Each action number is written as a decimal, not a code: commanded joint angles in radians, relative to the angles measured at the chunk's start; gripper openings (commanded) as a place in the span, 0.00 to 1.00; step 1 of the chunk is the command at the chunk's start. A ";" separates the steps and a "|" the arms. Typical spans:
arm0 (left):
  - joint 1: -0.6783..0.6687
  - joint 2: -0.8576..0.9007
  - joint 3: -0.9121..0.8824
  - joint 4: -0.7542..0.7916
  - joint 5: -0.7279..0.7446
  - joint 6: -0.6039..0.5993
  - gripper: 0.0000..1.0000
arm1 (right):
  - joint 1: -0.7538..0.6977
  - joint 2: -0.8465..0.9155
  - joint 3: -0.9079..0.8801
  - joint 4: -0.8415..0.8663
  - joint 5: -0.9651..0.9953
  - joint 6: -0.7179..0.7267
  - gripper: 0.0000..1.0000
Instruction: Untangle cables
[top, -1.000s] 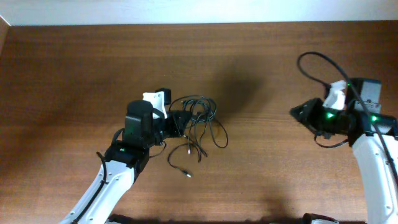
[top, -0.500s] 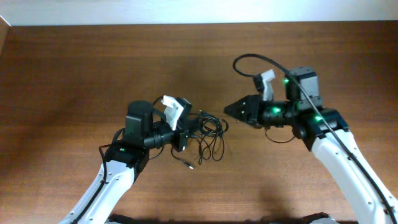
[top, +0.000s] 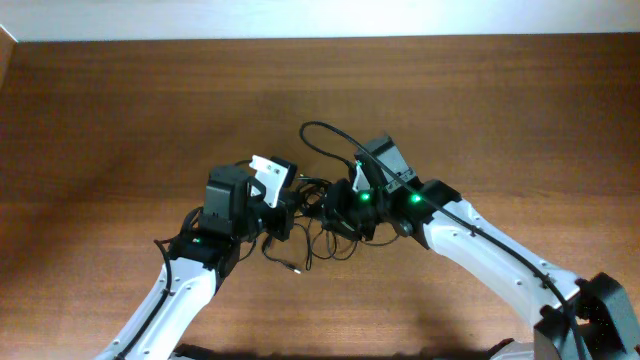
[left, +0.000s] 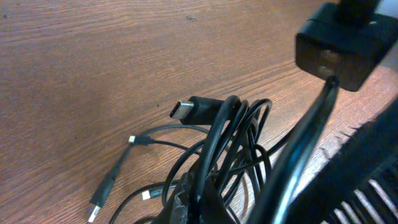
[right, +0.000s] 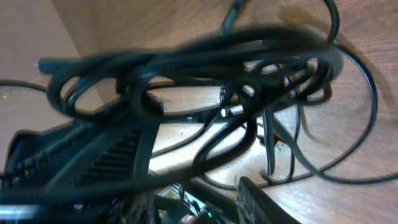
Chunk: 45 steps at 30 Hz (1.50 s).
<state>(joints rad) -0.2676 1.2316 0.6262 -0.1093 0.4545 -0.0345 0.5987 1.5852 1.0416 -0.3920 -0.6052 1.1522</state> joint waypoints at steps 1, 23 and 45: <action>0.001 -0.001 0.006 0.003 0.045 -0.022 0.00 | 0.005 0.047 0.006 0.023 0.085 0.087 0.41; 0.002 -0.001 0.006 -0.015 -0.470 -0.477 0.02 | -0.279 -0.751 0.008 -0.379 0.357 -0.603 0.04; 0.061 -0.001 0.006 0.210 0.190 -0.385 0.48 | -0.278 -0.225 0.007 -0.404 -0.011 -0.755 0.78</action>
<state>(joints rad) -0.2119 1.2327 0.6262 0.2504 0.7403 -0.3862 0.3229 1.3678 1.0443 -0.7967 -0.6048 0.4122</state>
